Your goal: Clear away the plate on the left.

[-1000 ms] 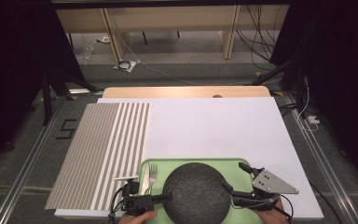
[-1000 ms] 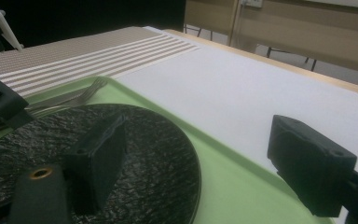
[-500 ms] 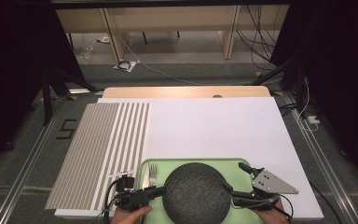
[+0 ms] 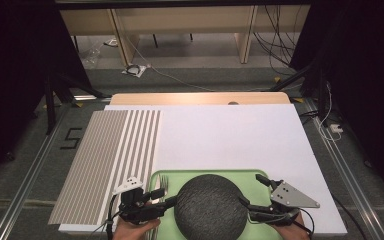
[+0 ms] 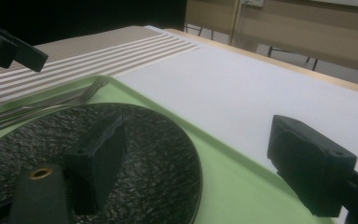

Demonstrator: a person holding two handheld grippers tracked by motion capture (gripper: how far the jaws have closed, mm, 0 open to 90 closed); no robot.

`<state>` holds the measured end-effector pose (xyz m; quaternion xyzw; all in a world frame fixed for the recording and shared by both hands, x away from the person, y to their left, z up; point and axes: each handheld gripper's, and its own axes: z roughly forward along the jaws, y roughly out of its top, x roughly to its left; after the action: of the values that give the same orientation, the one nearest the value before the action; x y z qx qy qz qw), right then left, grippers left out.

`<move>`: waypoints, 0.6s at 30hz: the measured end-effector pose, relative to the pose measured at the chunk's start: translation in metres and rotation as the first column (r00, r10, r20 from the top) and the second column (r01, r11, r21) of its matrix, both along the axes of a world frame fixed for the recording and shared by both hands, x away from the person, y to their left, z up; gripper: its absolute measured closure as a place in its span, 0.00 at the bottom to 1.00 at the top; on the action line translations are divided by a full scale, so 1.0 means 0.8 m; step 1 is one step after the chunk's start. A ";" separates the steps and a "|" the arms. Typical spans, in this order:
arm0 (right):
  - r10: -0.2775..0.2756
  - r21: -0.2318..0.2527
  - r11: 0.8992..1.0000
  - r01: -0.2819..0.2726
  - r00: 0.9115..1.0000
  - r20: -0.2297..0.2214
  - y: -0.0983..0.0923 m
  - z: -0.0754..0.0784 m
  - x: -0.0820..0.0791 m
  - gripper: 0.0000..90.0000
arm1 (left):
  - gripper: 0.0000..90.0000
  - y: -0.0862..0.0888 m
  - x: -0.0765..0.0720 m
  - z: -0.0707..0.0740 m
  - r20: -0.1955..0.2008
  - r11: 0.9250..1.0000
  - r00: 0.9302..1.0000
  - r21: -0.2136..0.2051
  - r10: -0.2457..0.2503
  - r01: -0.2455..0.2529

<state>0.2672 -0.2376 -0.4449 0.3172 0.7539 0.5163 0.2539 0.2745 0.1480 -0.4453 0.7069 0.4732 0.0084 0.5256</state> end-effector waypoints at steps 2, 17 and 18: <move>0.000 0.000 1.000 0.000 1.000 0.000 0.000 0.000 0.000 0.23 | 0.38 0.001 0.000 0.002 0.025 1.000 1.000 -0.009 -0.007 0.008; 0.001 0.003 1.000 -0.001 1.000 0.002 0.000 0.000 -0.001 0.23 | 0.31 0.012 -0.002 0.014 0.206 0.999 0.977 0.006 -0.052 0.051; 0.002 0.007 1.000 -0.002 1.000 0.005 0.000 0.000 0.000 0.23 | 0.30 0.013 -0.002 0.014 0.218 0.999 0.975 0.007 -0.052 0.051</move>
<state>0.2670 -0.2373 -0.4449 0.3161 0.7516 0.5201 0.2544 0.2730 0.1581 -0.4339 0.7142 0.3941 0.0726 0.5739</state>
